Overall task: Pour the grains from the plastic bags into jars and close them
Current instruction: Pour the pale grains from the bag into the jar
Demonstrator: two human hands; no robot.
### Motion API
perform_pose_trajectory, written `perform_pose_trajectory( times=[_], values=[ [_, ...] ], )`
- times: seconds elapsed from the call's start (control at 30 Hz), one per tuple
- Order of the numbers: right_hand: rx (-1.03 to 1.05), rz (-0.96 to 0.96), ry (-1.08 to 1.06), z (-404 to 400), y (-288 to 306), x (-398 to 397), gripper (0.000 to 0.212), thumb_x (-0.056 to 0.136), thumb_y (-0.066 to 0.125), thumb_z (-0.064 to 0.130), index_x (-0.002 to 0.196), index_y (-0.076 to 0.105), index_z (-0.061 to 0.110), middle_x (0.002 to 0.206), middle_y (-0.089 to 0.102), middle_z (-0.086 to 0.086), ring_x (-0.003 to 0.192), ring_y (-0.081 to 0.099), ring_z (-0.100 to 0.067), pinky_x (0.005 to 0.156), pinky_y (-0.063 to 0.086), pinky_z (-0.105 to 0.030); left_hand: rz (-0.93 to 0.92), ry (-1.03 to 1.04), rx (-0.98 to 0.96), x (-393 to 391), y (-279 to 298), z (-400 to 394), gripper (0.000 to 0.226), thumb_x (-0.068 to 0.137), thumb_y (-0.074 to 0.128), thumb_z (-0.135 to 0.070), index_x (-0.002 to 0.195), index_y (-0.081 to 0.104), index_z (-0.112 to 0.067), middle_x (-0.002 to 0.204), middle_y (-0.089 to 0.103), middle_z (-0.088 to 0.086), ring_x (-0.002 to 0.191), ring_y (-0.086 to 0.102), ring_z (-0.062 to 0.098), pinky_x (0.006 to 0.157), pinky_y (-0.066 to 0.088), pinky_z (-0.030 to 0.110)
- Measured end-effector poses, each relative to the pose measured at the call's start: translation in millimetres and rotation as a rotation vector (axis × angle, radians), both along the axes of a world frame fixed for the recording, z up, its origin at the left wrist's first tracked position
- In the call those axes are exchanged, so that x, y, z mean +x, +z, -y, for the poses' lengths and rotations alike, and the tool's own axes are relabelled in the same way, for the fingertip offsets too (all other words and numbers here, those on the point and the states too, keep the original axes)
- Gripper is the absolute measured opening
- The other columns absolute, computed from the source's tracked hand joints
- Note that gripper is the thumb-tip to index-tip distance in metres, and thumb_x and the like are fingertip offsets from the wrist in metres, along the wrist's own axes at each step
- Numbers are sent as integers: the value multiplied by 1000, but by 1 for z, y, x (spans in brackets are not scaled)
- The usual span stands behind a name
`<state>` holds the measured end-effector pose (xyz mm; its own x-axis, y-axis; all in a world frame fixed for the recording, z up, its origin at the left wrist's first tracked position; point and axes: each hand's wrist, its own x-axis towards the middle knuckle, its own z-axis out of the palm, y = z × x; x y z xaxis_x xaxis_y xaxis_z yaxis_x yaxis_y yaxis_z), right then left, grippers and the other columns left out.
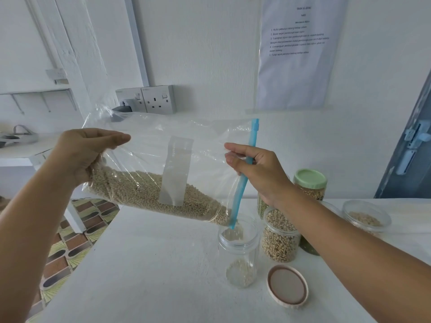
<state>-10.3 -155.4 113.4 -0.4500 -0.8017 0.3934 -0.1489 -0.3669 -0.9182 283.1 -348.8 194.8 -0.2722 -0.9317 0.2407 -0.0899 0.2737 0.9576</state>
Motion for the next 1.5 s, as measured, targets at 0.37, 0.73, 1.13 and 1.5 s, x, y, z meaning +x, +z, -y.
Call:
perform_pose_trajectory(
  times=[0.37,0.73,1.13,1.5],
  values=[
    [11,4,-14,-1,-1,-4,26,91,79,20,115,79,31,115,75,0,98,69,-5,77,52,-19,-27,-16,-4,-8,-6,-2,20,57,94,-30,73,84,-25,64,71,-8,64,45,21,45,47,19],
    [7,5,-19,-2,-1,-4,26,91,78,19,114,78,31,114,75,0,96,68,-4,77,52,-19,-27,-12,-10,-13,-2,-2,17,58,93,-29,72,83,-26,61,69,-10,57,46,15,45,48,18],
    [-12,18,-34,-4,0,-8,27,92,78,16,117,79,26,113,75,-1,89,65,-3,79,51,-19,-30,-15,-67,-15,10,-5,17,61,94,-30,74,84,-27,61,68,-10,63,46,16,46,47,15],
    [4,18,-34,-5,-3,-9,28,92,78,16,119,78,24,115,75,-2,85,64,-1,78,51,-18,-24,-12,-48,-20,13,-15,12,61,91,-28,68,82,-29,55,65,-11,43,42,5,40,41,13]
  ],
)
